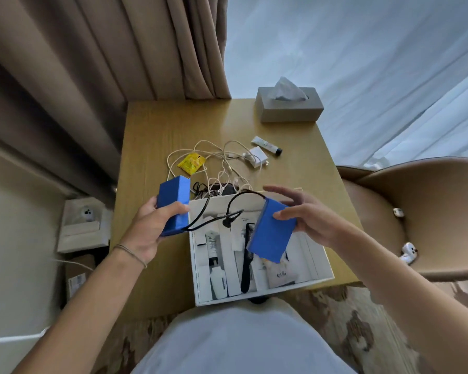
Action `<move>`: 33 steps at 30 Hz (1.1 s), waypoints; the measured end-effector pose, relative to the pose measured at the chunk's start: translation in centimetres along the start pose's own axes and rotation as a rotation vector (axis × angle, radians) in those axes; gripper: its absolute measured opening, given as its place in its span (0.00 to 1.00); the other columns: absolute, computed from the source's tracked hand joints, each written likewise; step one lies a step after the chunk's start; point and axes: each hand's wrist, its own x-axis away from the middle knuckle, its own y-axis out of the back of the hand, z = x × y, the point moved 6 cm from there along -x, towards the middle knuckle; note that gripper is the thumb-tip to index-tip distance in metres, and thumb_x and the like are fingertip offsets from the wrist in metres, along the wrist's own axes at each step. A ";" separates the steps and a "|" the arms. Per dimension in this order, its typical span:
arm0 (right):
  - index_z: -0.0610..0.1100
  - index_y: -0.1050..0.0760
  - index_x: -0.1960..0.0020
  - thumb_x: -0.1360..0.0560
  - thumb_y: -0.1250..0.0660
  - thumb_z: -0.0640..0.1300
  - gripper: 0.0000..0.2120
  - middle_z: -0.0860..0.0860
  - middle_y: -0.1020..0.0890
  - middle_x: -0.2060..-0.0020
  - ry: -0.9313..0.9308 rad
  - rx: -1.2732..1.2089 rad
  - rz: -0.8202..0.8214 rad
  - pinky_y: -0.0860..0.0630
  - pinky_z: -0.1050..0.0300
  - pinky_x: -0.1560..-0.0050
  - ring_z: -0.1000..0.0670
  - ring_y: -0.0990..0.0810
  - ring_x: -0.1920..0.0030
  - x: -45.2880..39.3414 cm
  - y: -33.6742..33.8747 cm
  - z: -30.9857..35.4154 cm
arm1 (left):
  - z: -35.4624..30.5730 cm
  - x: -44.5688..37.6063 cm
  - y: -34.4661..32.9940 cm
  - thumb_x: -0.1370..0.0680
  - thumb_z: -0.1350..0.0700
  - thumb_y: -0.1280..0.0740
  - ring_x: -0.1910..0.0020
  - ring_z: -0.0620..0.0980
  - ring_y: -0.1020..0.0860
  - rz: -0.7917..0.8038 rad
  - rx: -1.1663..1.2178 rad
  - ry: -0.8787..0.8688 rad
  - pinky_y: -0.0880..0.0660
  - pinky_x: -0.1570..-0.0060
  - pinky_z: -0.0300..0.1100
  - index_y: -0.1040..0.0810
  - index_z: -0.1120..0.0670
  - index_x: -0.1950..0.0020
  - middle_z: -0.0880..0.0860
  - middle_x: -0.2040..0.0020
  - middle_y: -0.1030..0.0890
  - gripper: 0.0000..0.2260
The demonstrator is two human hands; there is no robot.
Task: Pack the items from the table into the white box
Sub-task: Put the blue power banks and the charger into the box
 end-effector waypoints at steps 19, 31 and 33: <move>0.47 0.23 0.45 0.29 0.24 0.38 0.15 0.42 0.16 0.51 -0.147 0.706 -0.114 0.19 0.46 0.51 0.42 0.18 0.50 -3.0 -1.7 -7.9 | 1.2 1.7 -0.3 0.39 0.53 0.25 0.56 0.49 0.21 0.066 -0.087 0.022 0.22 0.61 0.43 0.25 0.53 0.38 0.52 0.50 0.21 0.29; 0.53 0.29 0.28 0.23 0.29 0.44 0.25 0.48 0.17 0.48 -0.042 1.130 0.104 0.22 0.49 0.47 0.45 0.19 0.49 -3.8 -3.6 -5.5 | 1.9 1.7 -0.1 0.39 0.53 0.25 0.55 0.50 0.22 0.046 -0.116 0.059 0.23 0.60 0.44 0.25 0.52 0.38 0.53 0.50 0.21 0.29; 0.60 0.32 0.27 0.23 0.31 0.48 0.26 0.47 0.16 0.51 0.004 1.276 0.081 0.20 0.49 0.53 0.48 0.18 0.56 -3.2 -3.5 -4.2 | 1.9 1.5 -0.1 0.37 0.55 0.23 0.55 0.50 0.22 0.043 -0.116 0.059 0.23 0.60 0.43 0.24 0.53 0.38 0.53 0.49 0.21 0.28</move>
